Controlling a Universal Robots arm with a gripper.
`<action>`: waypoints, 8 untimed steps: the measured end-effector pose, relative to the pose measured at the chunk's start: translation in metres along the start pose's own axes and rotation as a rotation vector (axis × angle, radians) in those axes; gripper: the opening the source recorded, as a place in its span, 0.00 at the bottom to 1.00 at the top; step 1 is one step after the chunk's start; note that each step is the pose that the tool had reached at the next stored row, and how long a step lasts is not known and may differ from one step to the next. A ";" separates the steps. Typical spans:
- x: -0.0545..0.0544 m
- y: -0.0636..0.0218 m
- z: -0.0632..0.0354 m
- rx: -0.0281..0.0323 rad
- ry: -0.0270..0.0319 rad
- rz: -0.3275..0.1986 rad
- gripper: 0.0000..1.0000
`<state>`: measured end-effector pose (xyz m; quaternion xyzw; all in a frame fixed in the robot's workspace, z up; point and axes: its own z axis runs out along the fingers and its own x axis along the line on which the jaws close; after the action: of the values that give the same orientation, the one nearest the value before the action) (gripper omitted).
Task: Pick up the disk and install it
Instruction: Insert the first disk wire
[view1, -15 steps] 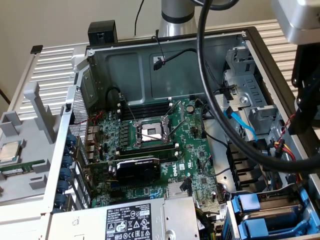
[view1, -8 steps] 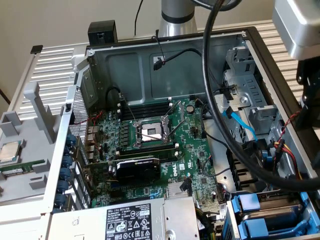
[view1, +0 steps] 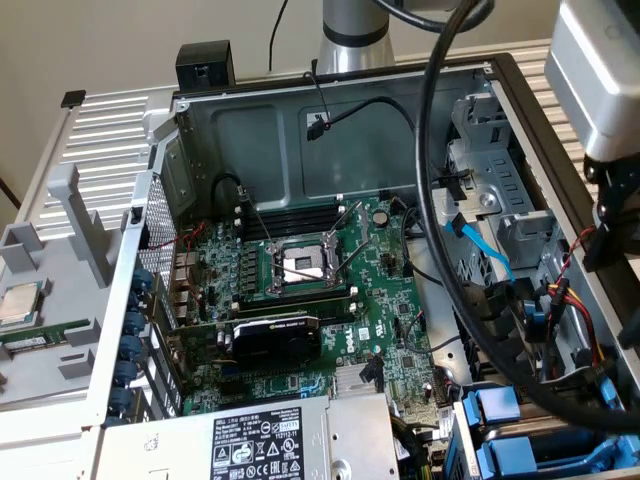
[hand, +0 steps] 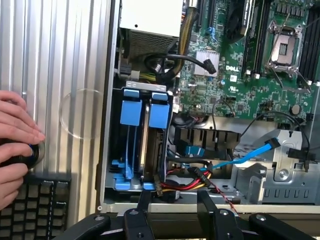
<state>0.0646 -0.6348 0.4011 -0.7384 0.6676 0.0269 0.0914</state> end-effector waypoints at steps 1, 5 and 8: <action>0.001 0.0001 0.0011 -0.0008 -0.0010 -0.010 0.49; 0.006 0.0009 0.0041 0.0008 -0.0024 -0.027 0.49; 0.010 0.0014 0.0052 0.0004 -0.0051 -0.032 0.49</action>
<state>0.0647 -0.6440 0.3942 -0.7491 0.6553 0.0272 0.0937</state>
